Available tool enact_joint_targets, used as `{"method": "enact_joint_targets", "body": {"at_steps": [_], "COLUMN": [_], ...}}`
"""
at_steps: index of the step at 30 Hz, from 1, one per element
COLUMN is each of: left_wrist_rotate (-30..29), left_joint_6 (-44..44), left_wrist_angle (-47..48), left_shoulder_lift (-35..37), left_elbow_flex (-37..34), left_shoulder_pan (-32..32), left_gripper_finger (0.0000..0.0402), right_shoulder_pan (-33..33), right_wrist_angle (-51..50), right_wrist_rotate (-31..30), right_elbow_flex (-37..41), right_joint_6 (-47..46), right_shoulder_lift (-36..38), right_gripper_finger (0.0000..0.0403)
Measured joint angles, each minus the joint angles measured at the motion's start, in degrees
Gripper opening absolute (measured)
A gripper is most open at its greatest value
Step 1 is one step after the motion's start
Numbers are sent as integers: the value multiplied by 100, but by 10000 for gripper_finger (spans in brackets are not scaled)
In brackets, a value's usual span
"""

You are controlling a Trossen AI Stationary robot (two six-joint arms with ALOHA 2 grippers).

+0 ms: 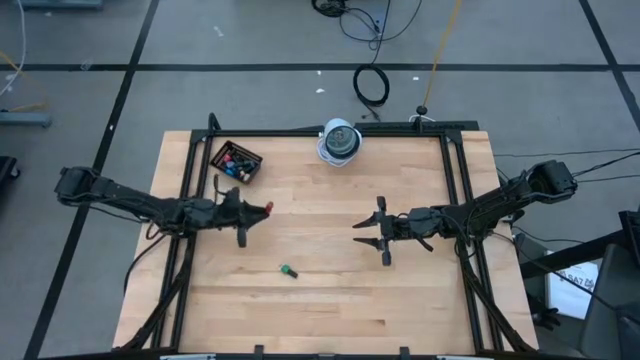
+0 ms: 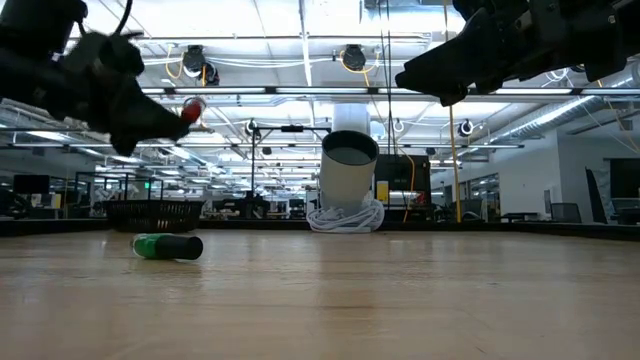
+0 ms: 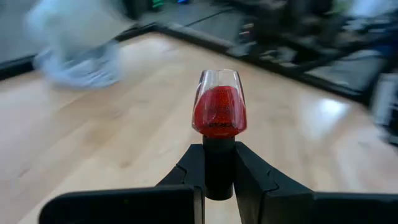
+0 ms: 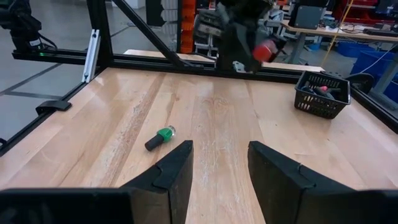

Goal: Pick & Place Nail Polish
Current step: Put the red nail polish bottle into the black basket

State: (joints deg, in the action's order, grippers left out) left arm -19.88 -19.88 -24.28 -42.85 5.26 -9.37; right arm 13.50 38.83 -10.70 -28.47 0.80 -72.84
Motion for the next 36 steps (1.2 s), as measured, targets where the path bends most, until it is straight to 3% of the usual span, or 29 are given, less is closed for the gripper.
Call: {"method": "enact_joint_targets", "body": {"at_steps": [9, 20, 24, 32, 36], "left_wrist_rotate": [1584, 1622, 1099, -1989, -2708], "left_joint_6": [1293, 1493, 1478, 868, 514], "left_wrist_angle": [-1079, -1069, -1047, -761, -579], "left_shoulder_lift": [4, 2, 2, 2, 2], "left_elbow_flex": [9, 7, 7, 7, 7], "left_shoulder_pan": [-357, -589, -588, -287, 223], "left_gripper_finger": [37, 35, 35, 35, 35], "right_shoulder_pan": [-2, -1, -2, 0, -4], "right_wrist_angle": [-23, 0, -2, -7, 4], "right_wrist_rotate": [2, 0, 0, 0, 0], "right_elbow_flex": [0, 2, 2, 2, 2], "right_joint_6": [-9, -11, -13, -5, 31], "right_shoulder_lift": [0, 0, 0, 0, 0], "right_gripper_finger": [146, 146, 146, 146, 146]}}
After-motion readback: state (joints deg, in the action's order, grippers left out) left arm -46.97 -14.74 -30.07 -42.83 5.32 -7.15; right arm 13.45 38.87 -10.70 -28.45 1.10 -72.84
